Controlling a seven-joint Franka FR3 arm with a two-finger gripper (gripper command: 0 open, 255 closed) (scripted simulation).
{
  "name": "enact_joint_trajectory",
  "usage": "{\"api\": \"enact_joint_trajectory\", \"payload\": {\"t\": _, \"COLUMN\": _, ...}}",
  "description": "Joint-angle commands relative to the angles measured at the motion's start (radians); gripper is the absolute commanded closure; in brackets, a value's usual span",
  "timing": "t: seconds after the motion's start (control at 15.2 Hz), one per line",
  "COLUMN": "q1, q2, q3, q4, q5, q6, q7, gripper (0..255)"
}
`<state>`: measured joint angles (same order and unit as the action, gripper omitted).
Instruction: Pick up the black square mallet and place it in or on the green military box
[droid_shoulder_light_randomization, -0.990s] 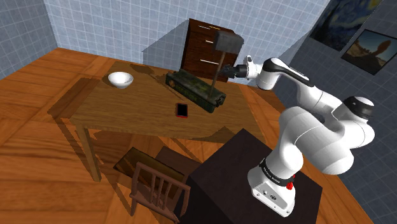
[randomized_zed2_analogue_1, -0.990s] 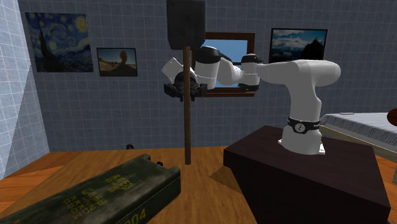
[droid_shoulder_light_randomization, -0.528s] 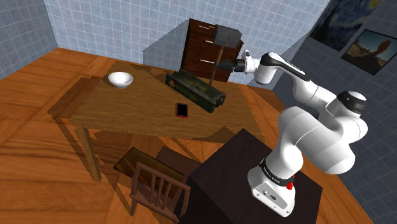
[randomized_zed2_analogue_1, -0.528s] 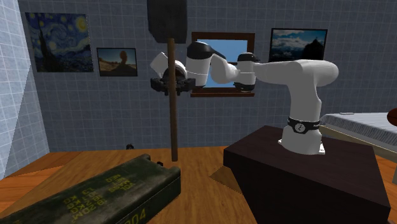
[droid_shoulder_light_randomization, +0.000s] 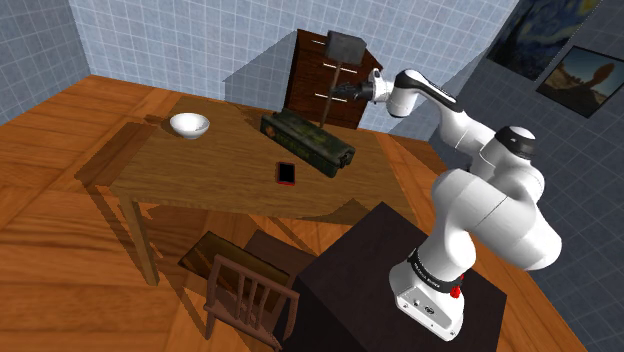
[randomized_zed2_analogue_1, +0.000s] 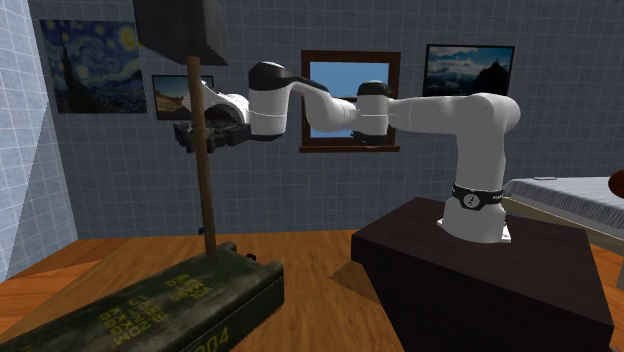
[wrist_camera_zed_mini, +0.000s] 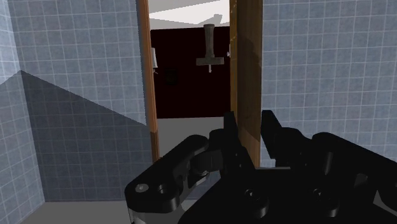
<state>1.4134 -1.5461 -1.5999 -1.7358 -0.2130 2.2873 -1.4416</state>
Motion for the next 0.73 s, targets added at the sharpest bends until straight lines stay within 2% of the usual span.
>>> {"api": "enact_joint_trajectory", "payload": {"t": 0.0, "q1": 0.083, "q2": -0.002, "q3": 0.002, "q4": 0.124, "q5": 0.006, "q6": -0.04, "q7": -0.007, "gripper": 255}}
{"api": "enact_joint_trajectory", "payload": {"t": 0.26, "q1": 0.271, "q2": -0.007, "q3": 0.002, "q4": 0.427, "q5": 0.019, "q6": -0.154, "q7": -0.03, "gripper": 255}}
{"api": "enact_joint_trajectory", "payload": {"t": 0.33, "q1": 0.327, "q2": -0.008, "q3": 0.003, "q4": 0.52, "q5": 0.023, "q6": -0.191, "q7": -0.037, "gripper": 255}}
{"api": "enact_joint_trajectory", "payload": {"t": 0.4, "q1": 0.407, "q2": -0.009, "q3": 0.002, "q4": 0.656, "q5": 0.028, "q6": -0.246, "q7": -0.048, "gripper": 255}}
{"api": "enact_joint_trajectory", "payload": {"t": 0.66, "q1": 0.409, "q2": -0.034, "q3": -0.01, "q4": 0.658, "q5": 0.023, "q6": -0.242, "q7": -0.072, "gripper": 255}}
